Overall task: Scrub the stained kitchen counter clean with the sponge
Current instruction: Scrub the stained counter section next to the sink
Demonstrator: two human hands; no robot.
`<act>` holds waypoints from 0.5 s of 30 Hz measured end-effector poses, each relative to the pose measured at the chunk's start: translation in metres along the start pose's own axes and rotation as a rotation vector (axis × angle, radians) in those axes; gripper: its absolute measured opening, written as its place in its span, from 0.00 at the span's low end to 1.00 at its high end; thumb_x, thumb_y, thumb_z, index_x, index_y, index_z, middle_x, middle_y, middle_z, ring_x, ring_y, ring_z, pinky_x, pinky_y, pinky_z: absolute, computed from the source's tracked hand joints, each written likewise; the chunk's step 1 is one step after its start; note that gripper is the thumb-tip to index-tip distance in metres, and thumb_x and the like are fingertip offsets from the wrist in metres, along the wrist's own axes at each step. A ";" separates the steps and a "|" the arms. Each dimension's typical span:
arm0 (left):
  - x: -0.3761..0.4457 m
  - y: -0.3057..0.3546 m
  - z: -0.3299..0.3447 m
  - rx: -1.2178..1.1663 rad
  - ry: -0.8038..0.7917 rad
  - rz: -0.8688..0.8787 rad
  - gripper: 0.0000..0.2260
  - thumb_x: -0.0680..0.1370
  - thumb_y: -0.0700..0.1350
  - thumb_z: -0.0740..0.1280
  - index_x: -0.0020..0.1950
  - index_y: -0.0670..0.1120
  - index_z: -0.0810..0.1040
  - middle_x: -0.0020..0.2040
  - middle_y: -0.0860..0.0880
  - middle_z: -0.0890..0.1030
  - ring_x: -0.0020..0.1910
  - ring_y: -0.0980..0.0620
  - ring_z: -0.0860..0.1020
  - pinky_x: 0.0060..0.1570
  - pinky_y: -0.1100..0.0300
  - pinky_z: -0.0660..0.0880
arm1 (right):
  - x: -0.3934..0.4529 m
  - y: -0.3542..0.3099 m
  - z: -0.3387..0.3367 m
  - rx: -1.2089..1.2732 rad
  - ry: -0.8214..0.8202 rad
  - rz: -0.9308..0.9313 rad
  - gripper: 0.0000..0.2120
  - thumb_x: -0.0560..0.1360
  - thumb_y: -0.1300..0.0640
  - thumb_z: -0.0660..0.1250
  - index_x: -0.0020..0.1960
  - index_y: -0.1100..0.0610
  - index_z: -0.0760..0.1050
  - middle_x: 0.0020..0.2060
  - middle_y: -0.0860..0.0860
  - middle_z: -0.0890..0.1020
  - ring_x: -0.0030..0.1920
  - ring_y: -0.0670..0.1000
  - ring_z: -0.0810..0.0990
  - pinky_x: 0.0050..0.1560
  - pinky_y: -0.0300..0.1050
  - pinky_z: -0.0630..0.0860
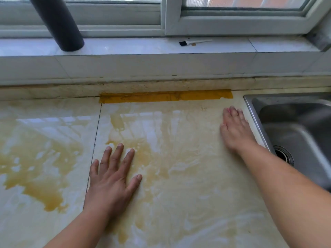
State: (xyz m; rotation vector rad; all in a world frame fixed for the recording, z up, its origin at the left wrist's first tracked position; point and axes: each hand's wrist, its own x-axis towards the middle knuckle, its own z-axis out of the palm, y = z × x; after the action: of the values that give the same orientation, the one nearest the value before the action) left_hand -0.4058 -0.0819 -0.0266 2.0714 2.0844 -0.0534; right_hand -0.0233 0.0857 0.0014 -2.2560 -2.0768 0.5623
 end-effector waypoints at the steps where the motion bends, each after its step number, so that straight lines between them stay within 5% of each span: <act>1: 0.001 0.000 0.000 -0.005 0.004 0.000 0.34 0.78 0.72 0.41 0.82 0.65 0.37 0.84 0.57 0.34 0.81 0.51 0.30 0.80 0.39 0.43 | -0.016 -0.001 0.006 0.018 0.012 -0.014 0.29 0.84 0.49 0.45 0.82 0.49 0.40 0.82 0.46 0.39 0.80 0.48 0.34 0.80 0.51 0.40; 8: 0.003 0.001 -0.006 -0.019 -0.052 -0.003 0.34 0.78 0.72 0.39 0.81 0.64 0.33 0.82 0.56 0.29 0.80 0.50 0.26 0.80 0.39 0.38 | -0.180 0.018 0.035 -0.001 -0.019 -0.173 0.30 0.82 0.44 0.44 0.81 0.43 0.40 0.80 0.38 0.37 0.79 0.42 0.33 0.79 0.49 0.42; 15: 0.008 -0.001 -0.023 -0.066 -0.192 0.028 0.34 0.81 0.70 0.46 0.82 0.63 0.34 0.81 0.55 0.28 0.80 0.49 0.26 0.79 0.40 0.34 | -0.158 -0.013 0.047 -0.044 0.001 0.047 0.37 0.76 0.41 0.41 0.82 0.51 0.38 0.81 0.49 0.36 0.79 0.49 0.31 0.79 0.50 0.36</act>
State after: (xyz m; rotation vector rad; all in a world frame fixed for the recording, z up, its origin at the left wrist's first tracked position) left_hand -0.4090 -0.0706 -0.0055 1.9721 1.9177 -0.1701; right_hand -0.0565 -0.0758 -0.0002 -2.3342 -2.0612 0.5224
